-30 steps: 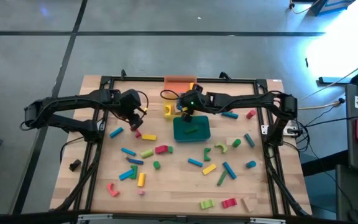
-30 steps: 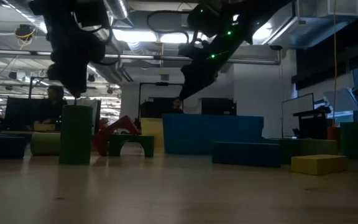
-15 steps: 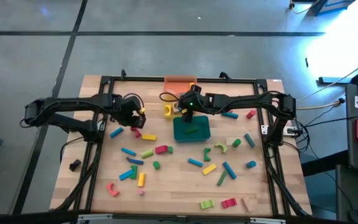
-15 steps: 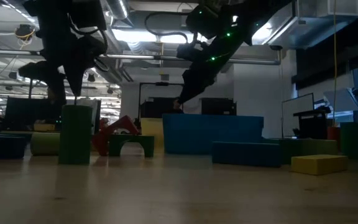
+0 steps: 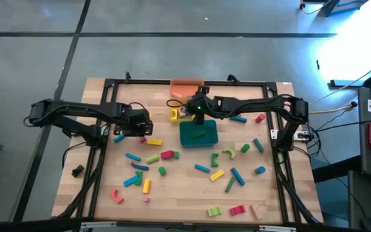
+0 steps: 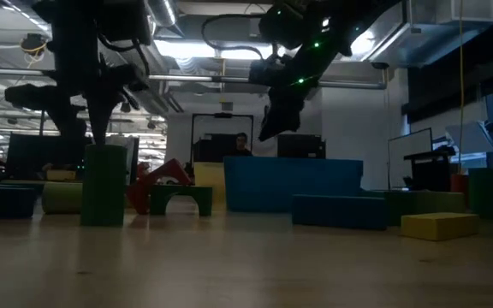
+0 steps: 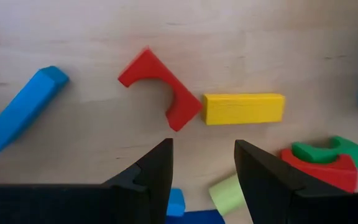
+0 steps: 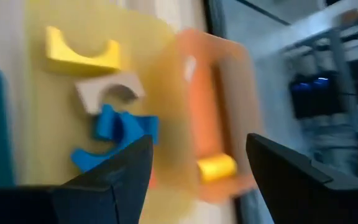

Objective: Sort blocks by size
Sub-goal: Put the red arch block into the yellow bin

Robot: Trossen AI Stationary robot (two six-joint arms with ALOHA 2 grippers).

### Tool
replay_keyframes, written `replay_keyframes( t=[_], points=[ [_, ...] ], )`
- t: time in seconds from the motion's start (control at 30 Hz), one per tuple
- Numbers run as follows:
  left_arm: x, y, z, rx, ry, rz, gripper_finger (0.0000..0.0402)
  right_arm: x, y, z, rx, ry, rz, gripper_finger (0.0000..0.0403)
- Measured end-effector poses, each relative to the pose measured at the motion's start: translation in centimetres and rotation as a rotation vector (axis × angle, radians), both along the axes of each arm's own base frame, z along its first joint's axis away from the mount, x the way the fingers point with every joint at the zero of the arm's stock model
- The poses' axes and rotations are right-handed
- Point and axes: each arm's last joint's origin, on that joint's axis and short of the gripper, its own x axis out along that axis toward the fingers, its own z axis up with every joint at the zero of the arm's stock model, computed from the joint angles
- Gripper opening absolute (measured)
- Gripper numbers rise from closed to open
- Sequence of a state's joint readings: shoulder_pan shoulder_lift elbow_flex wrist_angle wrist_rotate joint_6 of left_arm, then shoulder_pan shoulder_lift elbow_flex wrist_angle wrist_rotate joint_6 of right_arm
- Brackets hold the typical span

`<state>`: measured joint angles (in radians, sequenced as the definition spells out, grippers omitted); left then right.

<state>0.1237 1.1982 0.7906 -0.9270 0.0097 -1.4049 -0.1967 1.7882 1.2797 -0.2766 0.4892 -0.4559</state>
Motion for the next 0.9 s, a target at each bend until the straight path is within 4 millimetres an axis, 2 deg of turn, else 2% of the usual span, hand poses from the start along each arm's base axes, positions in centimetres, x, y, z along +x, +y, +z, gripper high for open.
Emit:
replay_keyframes(
  t=[0.17,0.57,0.77,0.9],
  points=[
    [0.9,0.1,-1.4,-0.013,0.068,0.028,0.0155,-1.4,0.0,2.0,-0.092,0.049,-0.039,0.0260],
    [2.8,0.7,-4.5,0.010,0.166,0.074,0.0155,-4.9,0.7,6.6,-0.102,0.013,-0.044,0.0260],
    [3.2,0.8,-5.9,0.015,0.231,0.066,0.0155,-8.0,1.3,8.4,-0.087,0.091,-0.041,0.0260],
    [3.4,0.9,-6.6,0.046,0.269,0.013,0.0149,-10.2,1.8,9.8,-0.052,0.073,-0.081,0.0260]
  ],
)
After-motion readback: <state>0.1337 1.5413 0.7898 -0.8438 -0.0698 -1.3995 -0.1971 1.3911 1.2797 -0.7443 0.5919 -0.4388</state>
